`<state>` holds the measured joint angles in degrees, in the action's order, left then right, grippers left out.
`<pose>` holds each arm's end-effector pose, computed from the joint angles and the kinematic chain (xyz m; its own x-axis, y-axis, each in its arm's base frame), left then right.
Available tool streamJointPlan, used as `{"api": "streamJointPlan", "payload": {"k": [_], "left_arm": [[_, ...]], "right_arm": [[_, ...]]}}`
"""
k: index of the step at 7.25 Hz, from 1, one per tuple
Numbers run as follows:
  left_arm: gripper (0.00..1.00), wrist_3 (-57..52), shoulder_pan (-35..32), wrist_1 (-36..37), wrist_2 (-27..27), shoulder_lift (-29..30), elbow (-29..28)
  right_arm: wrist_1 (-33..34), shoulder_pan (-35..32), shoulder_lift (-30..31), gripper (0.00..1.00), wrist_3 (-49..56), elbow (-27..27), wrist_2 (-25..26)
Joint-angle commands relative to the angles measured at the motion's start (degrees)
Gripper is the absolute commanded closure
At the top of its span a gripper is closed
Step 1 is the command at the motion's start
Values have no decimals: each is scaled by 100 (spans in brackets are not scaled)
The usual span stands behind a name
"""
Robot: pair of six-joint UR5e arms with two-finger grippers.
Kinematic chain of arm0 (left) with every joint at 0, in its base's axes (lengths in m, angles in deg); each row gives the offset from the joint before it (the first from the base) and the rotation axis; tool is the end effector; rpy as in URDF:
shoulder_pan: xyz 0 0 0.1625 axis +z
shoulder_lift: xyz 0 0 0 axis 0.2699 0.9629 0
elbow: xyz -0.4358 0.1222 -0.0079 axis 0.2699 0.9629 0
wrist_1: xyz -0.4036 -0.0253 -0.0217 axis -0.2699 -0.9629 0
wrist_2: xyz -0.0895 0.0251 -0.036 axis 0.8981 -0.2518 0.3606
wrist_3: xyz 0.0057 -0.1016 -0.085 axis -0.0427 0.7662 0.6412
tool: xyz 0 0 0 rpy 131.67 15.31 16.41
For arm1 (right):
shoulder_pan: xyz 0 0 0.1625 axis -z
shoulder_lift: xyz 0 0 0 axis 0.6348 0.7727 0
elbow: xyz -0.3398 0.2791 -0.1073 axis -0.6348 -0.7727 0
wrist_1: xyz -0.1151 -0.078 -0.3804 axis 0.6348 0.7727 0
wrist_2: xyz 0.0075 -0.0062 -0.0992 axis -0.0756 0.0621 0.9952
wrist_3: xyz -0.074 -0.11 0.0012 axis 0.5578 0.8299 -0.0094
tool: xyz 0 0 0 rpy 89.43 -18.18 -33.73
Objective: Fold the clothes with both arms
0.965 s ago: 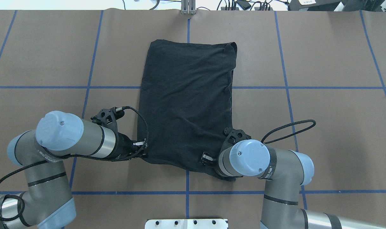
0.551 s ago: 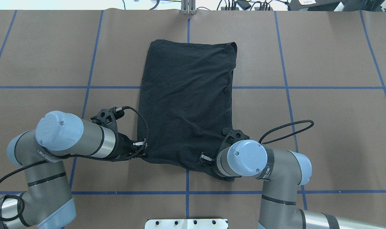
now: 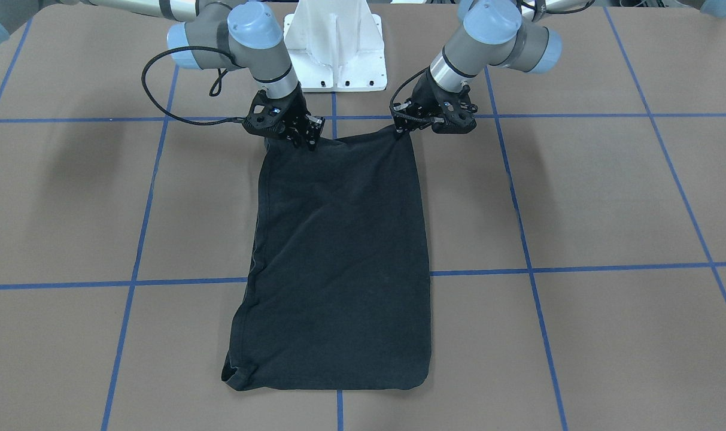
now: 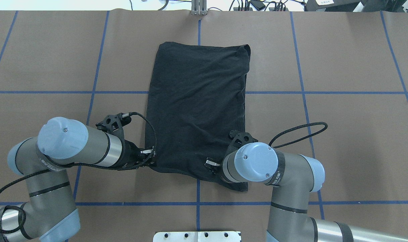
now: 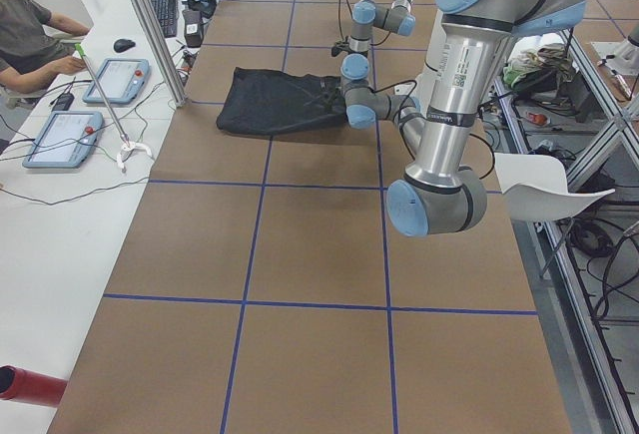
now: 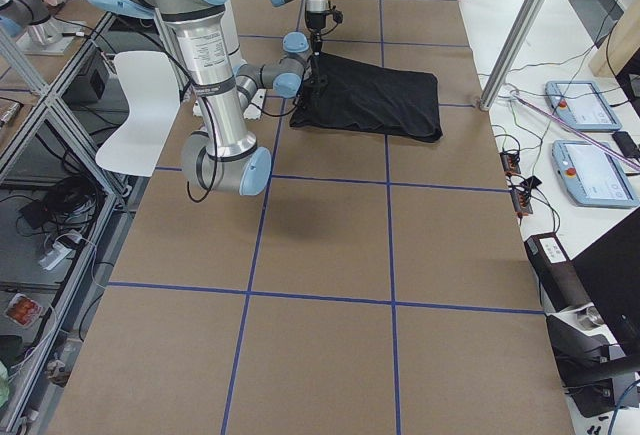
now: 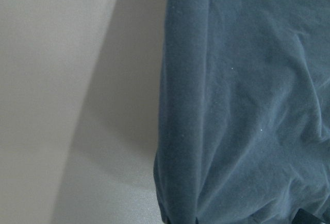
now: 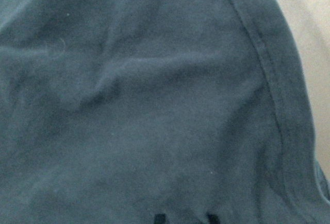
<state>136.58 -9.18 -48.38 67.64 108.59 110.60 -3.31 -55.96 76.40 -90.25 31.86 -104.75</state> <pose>0.5083 -0.3296 0.3278 0.3540 -0.2487 -0.9016 0.1227 0.9680 -0.2188 -0.6075 -0.2975 0.3163 0.5095 0.3803 0.7719 -0.2764 0.9218 -0.2717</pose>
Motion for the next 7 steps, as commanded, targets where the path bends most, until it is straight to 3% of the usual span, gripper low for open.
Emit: {"api": "streamJointPlan", "payload": {"k": [1,2,7], "left_arm": [[100,0,-4,0,-6,8,2],[100,0,-4,0,3,8,2],[100,0,-3,0,3,16,2]], "right_arm": [[17,-119,25,54,10,26,-296],[52,-137,51,1,1,52,-325],[499,-50,34,0,62,17,-352]]}}
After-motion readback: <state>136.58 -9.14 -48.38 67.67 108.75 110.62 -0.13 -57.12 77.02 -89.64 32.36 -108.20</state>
